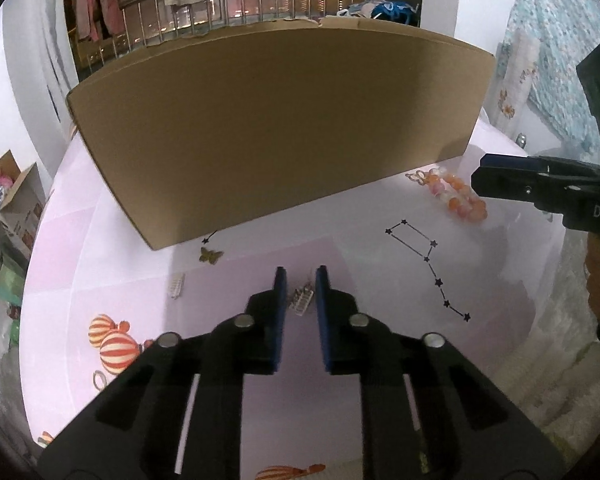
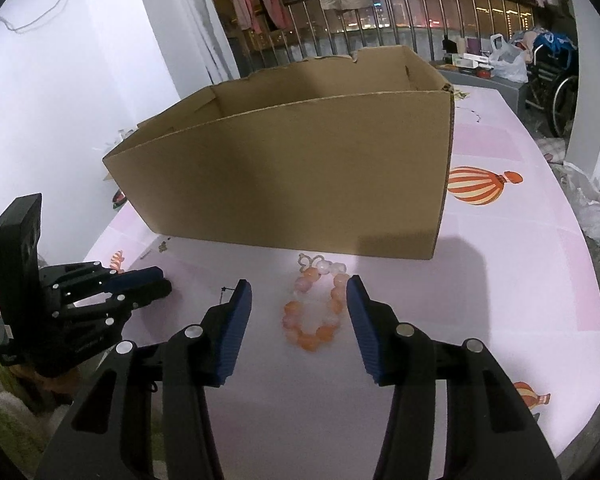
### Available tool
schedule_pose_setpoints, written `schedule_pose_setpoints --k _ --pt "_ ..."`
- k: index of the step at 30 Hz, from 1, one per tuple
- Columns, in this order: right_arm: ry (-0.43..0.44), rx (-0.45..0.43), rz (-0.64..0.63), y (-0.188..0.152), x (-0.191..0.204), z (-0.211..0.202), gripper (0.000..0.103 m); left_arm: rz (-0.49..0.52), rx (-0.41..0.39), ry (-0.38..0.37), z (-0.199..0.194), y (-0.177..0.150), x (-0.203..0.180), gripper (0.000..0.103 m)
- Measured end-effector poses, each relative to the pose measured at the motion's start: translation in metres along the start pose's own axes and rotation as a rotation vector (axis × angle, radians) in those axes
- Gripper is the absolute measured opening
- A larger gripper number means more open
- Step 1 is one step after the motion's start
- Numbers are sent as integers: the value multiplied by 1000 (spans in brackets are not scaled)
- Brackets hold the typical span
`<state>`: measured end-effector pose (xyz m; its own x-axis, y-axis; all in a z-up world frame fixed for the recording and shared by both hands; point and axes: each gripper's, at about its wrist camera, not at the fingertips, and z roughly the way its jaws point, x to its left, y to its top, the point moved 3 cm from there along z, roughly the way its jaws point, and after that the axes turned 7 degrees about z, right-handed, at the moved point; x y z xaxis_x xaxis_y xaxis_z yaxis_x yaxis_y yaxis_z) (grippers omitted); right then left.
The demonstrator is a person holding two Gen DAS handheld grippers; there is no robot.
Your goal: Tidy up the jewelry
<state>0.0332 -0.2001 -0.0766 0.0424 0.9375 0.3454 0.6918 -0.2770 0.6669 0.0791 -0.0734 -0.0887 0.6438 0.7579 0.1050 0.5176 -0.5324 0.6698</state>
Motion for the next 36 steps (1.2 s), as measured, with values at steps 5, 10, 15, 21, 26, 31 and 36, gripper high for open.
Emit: schedule_pose_setpoints --k 5,10,15,21,26,31,36 --pt "0 -2 -11 1 1 2 46 10 -5 5 1 1 0 7" --pt "5 2 -35 3 6 6 45 -5 -7 14 1 0 4 6" --pt "71 45 -69 5 22 16 37 -35 -1 33 -2 -4 15 6" --pt "94 133 -60 0 31 41 36 -62 4 49 -4 -8 24 6" --pt "20 115 -23 2 13 38 35 -72 4 46 -7 -10 27 6" --pt "-57 81 28 9 -13 29 35 -74 2 44 -5 -8 25 6" --pt "-66 62 -53 9 1 30 35 -75 3 47 -4 -8 25 6"
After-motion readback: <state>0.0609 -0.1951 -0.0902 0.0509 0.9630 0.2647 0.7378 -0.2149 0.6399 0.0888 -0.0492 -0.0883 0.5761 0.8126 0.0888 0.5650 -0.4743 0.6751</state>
